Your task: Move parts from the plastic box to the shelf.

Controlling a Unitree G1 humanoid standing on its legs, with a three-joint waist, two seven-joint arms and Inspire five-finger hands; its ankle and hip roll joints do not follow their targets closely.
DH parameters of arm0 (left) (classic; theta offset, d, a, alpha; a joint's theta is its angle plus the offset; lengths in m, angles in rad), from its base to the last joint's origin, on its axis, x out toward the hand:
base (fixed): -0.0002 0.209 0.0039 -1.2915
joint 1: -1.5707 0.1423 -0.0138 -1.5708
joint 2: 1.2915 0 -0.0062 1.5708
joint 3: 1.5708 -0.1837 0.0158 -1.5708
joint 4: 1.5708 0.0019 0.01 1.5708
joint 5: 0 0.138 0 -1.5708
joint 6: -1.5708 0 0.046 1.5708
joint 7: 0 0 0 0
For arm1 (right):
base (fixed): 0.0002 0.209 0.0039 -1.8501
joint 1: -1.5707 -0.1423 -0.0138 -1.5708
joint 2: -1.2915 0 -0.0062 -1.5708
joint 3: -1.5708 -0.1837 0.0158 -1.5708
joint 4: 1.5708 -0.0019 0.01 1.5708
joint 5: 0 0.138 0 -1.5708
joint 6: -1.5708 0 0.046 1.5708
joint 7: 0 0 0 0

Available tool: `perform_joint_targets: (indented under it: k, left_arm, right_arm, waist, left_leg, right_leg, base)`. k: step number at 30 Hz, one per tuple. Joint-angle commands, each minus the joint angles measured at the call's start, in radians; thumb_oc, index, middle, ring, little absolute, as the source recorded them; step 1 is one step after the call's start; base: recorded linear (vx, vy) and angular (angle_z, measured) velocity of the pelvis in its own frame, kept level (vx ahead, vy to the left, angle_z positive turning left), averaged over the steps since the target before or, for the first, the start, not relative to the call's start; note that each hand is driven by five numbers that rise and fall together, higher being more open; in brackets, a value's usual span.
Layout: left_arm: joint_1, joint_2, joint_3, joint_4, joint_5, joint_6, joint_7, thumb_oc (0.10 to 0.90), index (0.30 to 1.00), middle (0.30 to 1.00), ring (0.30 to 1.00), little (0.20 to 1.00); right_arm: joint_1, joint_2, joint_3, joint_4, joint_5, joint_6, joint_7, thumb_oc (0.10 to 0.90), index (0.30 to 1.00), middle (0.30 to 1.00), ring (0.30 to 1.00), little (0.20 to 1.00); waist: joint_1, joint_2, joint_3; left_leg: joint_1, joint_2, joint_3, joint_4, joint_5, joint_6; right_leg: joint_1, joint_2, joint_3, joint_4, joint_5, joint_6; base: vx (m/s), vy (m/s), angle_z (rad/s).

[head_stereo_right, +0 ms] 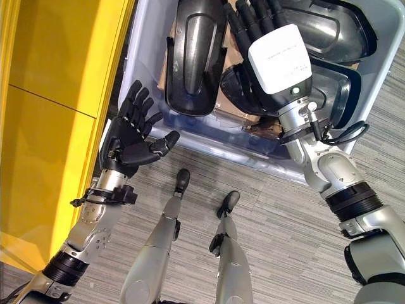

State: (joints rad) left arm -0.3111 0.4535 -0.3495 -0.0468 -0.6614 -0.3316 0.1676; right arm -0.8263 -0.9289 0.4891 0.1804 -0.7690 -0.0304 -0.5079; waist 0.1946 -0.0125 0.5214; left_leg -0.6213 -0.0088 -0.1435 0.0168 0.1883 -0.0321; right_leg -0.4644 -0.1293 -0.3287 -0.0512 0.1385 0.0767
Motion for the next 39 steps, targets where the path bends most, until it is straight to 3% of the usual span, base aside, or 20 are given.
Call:
perform_joint_targets:
  k: [1, 11, 30, 36, 39]
  left_arm:
    - [0.047, 0.021, 0.056, -0.091, 0.017, -0.073, 0.020, 0.900, 1.000, 1.000, 1.000, 1.000]
    - [0.079, 0.019, 0.094, -0.111, 0.033, -0.061, 0.040, 0.900, 1.000, 1.000, 1.000, 1.000]
    - [0.110, 0.024, 0.134, -0.128, 0.044, -0.050, 0.049, 0.900, 1.000, 1.000, 1.000, 1.000]
    - [0.122, 0.026, 0.145, -0.126, 0.049, -0.045, 0.058, 0.900, 1.000, 1.000, 1.000, 1.000]
    - [0.133, 0.028, 0.157, -0.123, 0.044, -0.037, 0.063, 0.900, 1.000, 1.000, 1.000, 1.000]
  right_arm:
    - [-0.028, 0.040, -0.086, -0.137, 0.079, -0.022, -0.038, 0.900, 1.000, 1.000, 1.000, 1.000]
    - [0.075, 0.155, -0.186, -0.298, 0.208, -0.077, -0.018, 0.900, 1.000, 1.000, 1.000, 1.000]
    - [0.225, 0.126, -0.328, -0.412, 0.269, -0.109, -0.031, 0.900, 1.000, 1.000, 1.000, 1.000]
    - [0.347, 0.198, -0.406, -0.435, 0.438, -0.156, -0.010, 0.900, 1.000, 1.000, 1.000, 1.000]
    - [0.398, 0.244, -0.421, -0.434, 0.612, -0.195, 0.028, 0.900, 1.000, 1.000, 1.000, 1.000]
  waist:
    - [-0.022, -0.073, -0.056]
    - [-0.041, -0.103, -0.059]
    - [-0.075, -0.143, -0.084]
    - [-0.094, -0.157, -0.092]
    - [-0.102, -0.166, -0.093]
  left_leg:
    - [-0.046, 0.022, 0.050, 0.122, -0.125, -0.016]
    - [-0.032, 0.029, 0.055, 0.112, -0.125, -0.014]
    - [0.010, 0.048, 0.069, 0.093, -0.126, -0.011]
    - [0.020, 0.055, 0.072, 0.087, -0.124, -0.012]
    - [0.028, 0.060, 0.077, 0.083, -0.122, -0.012]
  right_leg:
    - [0.183, -0.099, 0.075, 0.003, -0.107, 0.074]
    - [0.193, -0.087, 0.080, -0.005, -0.104, 0.073]
    - [0.209, -0.075, 0.092, -0.006, -0.094, 0.078]
    - [0.209, -0.072, 0.097, -0.004, -0.094, 0.078]
    - [0.211, -0.068, 0.099, -0.004, -0.093, 0.076]
  base:
    - [-0.01, 0.004, 0.04]
    - [0.00, 0.000, 0.00]
    - [0.00, 0.000, 0.00]
    - [0.00, 0.000, -0.02]
    - [0.00, -0.004, -0.07]
